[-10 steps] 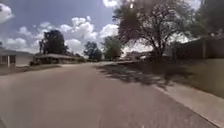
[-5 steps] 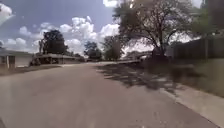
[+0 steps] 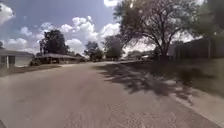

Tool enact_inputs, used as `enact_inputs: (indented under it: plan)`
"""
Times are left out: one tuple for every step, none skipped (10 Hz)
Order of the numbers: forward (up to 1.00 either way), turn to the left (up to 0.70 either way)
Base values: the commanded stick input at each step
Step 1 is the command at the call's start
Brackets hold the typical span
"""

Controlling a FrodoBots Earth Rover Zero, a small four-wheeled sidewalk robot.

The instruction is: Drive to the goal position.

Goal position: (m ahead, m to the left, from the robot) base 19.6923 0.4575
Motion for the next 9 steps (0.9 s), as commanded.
enact_inputs:
  plan:
    - [0.7, 0.0]
    - [0.7, 0.0]
    - [0.7, 0.0]
    - [0.7, 0.0]
    - [0.7, 0.0]
    - [0.7, 0.0]
    - [0.7, 0.0]
    - [0.7, 0.0]
    - [0.7, 0.0]
